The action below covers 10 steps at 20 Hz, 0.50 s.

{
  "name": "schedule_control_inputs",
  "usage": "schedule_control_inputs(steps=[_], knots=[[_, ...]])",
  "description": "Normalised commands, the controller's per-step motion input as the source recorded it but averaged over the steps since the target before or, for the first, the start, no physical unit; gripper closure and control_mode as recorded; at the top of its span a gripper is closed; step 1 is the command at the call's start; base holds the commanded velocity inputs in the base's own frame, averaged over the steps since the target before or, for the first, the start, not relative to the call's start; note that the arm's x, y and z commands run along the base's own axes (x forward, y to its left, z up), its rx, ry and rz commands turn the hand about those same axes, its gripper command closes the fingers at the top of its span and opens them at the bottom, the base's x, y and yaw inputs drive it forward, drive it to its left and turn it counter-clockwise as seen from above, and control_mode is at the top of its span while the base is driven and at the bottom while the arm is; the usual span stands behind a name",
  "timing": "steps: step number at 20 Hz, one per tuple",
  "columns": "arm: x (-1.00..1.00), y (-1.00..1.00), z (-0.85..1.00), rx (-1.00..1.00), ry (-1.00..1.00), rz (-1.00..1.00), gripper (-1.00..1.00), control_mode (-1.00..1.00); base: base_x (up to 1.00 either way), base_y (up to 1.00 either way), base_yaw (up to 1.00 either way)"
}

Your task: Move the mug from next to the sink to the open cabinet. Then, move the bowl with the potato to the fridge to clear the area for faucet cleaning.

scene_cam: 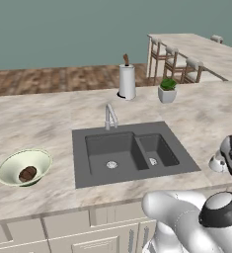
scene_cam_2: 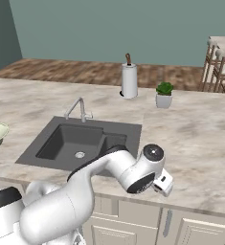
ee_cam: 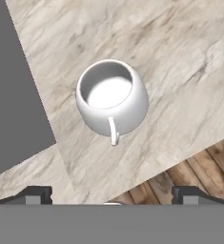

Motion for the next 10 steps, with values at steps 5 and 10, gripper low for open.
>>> schedule_control_inputs(steps=[5,10], knots=[[0.0,0.0,-0.23,0.0,0.02,0.0,-1.0,-1.0,0.0,0.0,0.0],[0.19,0.0,-0.24,0.0,0.0,0.0,-1.0,-1.0,0.0,0.0,0.0]])
